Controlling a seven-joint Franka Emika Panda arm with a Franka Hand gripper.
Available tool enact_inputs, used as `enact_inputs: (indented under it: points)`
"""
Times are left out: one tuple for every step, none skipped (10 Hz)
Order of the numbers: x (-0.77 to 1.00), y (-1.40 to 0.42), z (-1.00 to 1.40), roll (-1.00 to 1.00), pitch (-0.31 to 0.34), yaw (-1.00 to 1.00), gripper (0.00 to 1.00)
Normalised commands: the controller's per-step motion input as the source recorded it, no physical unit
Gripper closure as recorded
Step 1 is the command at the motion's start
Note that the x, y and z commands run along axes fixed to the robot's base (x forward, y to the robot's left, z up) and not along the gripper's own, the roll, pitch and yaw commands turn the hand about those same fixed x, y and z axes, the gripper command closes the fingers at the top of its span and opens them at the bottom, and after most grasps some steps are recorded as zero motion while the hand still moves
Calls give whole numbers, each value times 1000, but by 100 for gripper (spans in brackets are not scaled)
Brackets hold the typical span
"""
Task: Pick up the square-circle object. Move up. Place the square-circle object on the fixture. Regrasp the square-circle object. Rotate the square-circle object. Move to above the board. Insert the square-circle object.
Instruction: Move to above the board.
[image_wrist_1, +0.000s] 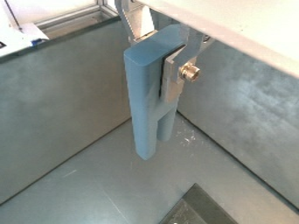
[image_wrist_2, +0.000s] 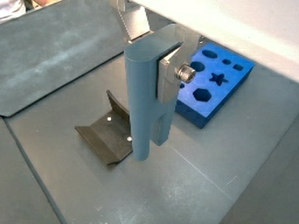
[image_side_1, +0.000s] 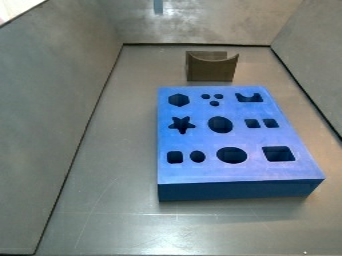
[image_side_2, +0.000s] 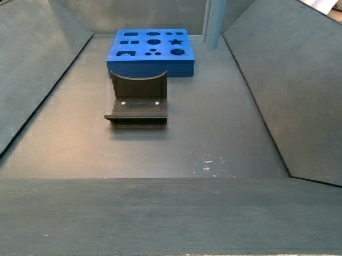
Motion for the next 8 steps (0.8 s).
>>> enact_inputs:
  points:
    - [1,21,309,-159,47,-27,100]
    - [0,20,209,-155,52,-29,100]
    - [87,-1000,61,-80,394,-297,100]
    - [89,-1000,51,-73,384,-293,100]
    - [103,-1000,60,30,298,-109,100]
    - [112,-1000,57,14,228,-30,100]
    - [116,-1000,59,9,178,-14,100]
    - [123,-1000,63,2,133,0,100]
